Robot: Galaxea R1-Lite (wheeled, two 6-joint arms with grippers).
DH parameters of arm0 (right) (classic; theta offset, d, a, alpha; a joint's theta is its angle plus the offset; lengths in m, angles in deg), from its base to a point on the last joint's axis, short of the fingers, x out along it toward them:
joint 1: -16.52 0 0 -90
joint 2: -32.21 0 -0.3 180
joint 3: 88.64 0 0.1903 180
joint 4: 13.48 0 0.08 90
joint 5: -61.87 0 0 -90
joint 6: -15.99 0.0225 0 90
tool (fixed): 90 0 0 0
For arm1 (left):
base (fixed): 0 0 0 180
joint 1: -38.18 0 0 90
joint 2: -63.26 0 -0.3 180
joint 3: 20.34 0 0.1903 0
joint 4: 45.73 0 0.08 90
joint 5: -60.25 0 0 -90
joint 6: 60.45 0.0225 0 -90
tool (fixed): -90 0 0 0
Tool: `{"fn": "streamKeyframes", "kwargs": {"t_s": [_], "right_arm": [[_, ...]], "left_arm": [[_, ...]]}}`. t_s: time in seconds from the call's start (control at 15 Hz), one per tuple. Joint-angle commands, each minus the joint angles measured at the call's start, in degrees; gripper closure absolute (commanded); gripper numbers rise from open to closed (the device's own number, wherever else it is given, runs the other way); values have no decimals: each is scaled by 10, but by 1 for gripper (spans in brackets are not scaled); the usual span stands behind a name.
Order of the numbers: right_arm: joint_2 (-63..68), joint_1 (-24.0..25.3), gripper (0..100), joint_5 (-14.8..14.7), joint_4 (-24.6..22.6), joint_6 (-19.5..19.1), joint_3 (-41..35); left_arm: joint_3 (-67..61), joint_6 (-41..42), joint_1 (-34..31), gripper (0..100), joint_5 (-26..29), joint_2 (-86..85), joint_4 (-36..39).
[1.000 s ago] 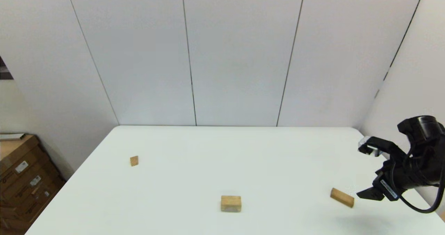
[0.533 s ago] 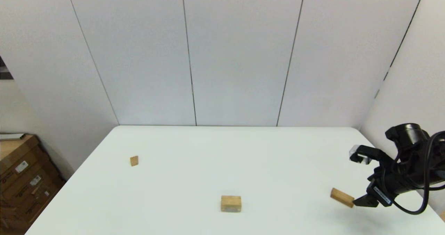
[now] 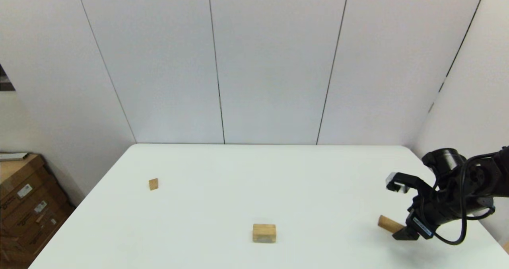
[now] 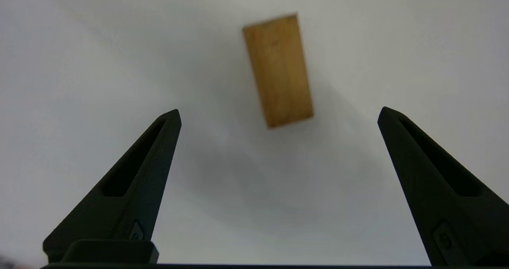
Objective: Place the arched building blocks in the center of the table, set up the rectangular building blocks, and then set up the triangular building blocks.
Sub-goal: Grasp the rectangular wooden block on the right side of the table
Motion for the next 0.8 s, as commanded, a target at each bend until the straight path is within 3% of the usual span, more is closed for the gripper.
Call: {"fn": "streamKeyframes", "kwargs": {"t_s": [0.07,0.53,0.8], "right_arm": [[23,15,0,1,-11,-1,-1],[54,20,0,-2,-13,0,10],[75,20,0,-6,-43,0,11]], "left_arm": [[0,0,0,0,0,1,0],[0,0,0,0,0,1,0],[0,0,0,0,0,1,0]]}}
